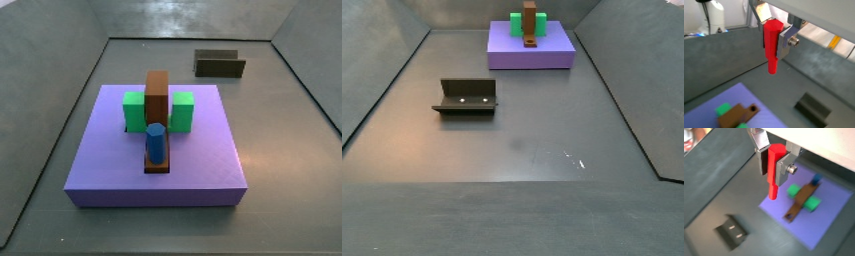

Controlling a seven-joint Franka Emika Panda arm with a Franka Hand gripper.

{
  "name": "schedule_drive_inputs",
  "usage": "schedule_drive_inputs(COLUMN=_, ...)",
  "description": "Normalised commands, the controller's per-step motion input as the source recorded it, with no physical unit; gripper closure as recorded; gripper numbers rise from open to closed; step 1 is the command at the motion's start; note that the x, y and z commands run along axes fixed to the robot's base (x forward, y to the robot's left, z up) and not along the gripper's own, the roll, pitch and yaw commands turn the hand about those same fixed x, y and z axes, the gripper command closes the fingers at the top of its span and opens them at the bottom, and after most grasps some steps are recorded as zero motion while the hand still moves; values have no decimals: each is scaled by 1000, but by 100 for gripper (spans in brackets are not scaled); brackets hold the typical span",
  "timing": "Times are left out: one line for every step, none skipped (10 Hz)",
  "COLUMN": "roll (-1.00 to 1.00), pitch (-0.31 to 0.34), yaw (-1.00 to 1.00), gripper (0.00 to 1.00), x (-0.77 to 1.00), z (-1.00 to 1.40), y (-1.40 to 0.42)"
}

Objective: Pick up the red object. Move up. Place the red object on the fixture. Regrasp the red object. Move to above the board. Insert the red object.
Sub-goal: Move to above the board.

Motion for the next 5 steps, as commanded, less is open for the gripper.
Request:
schedule_drive_inputs(roll=-1000, pitch=90, yaw=-24, gripper=100, x=-141, z=27, y=-162)
schedule_drive_inputs(roll=-995, pitch=83, yaw=-28, gripper=100, x=-119, z=30, y=-124)
schedule_drive_inputs(roll=-669, pitch=30, yaw=-11, gripper=100, x=-95, z=8, y=-48)
schedule_drive_inputs(roll=-465, pitch=4, yaw=-9, gripper=100, x=-73, z=-1, y=-20)
schedule_drive_inputs(roll=-271, pitch=-5, yaw=-2, gripper=100, x=-50, z=6, y=-7)
